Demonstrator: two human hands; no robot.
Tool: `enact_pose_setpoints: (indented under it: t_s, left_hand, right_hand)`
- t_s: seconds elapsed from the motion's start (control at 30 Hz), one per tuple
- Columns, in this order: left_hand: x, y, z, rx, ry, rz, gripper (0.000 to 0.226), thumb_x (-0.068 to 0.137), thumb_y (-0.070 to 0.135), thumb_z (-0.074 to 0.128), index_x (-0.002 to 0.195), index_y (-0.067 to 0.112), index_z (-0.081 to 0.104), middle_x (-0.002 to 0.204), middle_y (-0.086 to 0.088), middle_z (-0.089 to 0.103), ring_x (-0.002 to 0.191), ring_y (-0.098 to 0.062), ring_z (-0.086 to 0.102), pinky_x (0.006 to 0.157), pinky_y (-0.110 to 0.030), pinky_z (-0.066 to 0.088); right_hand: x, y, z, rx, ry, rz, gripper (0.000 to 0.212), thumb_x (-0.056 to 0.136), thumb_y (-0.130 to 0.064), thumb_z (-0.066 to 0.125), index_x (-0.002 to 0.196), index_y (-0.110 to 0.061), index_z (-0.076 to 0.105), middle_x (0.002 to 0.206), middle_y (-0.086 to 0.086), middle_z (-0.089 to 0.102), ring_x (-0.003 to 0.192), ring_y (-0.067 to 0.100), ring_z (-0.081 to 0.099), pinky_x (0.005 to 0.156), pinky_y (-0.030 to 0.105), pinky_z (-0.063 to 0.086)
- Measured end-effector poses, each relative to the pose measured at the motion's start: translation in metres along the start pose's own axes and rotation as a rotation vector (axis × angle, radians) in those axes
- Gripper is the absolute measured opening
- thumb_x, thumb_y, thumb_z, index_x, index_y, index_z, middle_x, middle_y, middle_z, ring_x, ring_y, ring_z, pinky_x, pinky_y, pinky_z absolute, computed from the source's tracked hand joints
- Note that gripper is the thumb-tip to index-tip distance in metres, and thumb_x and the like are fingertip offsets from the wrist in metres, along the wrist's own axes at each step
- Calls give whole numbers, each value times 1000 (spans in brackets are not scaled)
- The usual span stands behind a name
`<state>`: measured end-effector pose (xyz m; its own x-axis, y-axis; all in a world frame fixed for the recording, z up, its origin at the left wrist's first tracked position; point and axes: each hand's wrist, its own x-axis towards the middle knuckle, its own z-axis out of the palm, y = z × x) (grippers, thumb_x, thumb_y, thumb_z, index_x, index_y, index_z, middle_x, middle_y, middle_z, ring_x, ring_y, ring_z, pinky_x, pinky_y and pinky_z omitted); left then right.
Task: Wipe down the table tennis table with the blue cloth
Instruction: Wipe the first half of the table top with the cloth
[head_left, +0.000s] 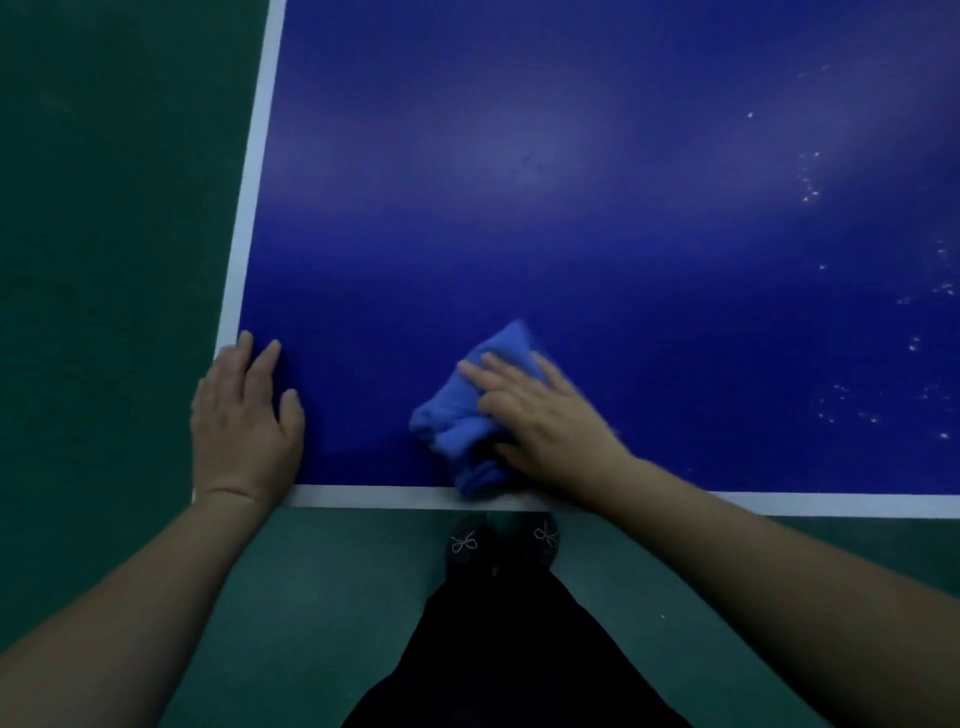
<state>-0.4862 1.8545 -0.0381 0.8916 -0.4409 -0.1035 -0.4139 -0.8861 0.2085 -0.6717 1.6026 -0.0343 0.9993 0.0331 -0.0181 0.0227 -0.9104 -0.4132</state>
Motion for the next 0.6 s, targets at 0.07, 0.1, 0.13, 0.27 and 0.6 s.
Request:
enact_pose_setpoints:
  t_s: [0.07, 0.1, 0.13, 0.27, 0.6]
  left_hand:
    - [-1, -2, 3, -15, 23, 2, 60, 92, 36, 32, 148, 15, 37, 159, -8, 25, 146, -27, 20, 120, -46, 14]
    - [-1, -3, 4, -25, 30, 1, 59, 92, 36, 33, 147, 16, 38, 158, -8, 26, 146, -27, 21, 120, -47, 15]
    - [0, -5, 5, -35, 33, 0, 59, 91, 35, 33, 147, 16, 38, 158, -8, 26, 146, -27, 21, 120, -47, 15]
    - [1, -7, 7, -51, 46, 10, 58, 91, 34, 35, 146, 18, 38, 158, -7, 26, 146, -26, 20, 121, -46, 15]
    - [0, -8, 9, -72, 46, 35, 52, 96, 24, 45, 147, 18, 37, 159, -7, 24, 147, -25, 17, 121, -46, 12]
  right_hand:
    - [10, 32, -12, -27, 79, 217, 33, 86, -22, 66, 115, -7, 62, 147, 9, 45, 138, 29, 39, 110, 56, 29]
    - [23, 47, -19, -47, 141, 349, 38, 89, -22, 63, 122, -5, 58, 149, 10, 41, 140, 29, 35, 112, 57, 25]
    - [40, 59, -25, -44, 186, 476, 39, 92, -24, 58, 127, -6, 53, 152, 8, 37, 143, 26, 28, 115, 54, 18]
    - [109, 44, -17, -71, 279, 727, 39, 98, -35, 43, 130, -12, 47, 159, 1, 23, 148, 20, 12, 118, 49, 7]
    - [-48, -9, 6, -13, 200, 393, 26, 76, -16, 59, 100, -7, 62, 138, 14, 54, 129, 35, 48, 101, 57, 39]
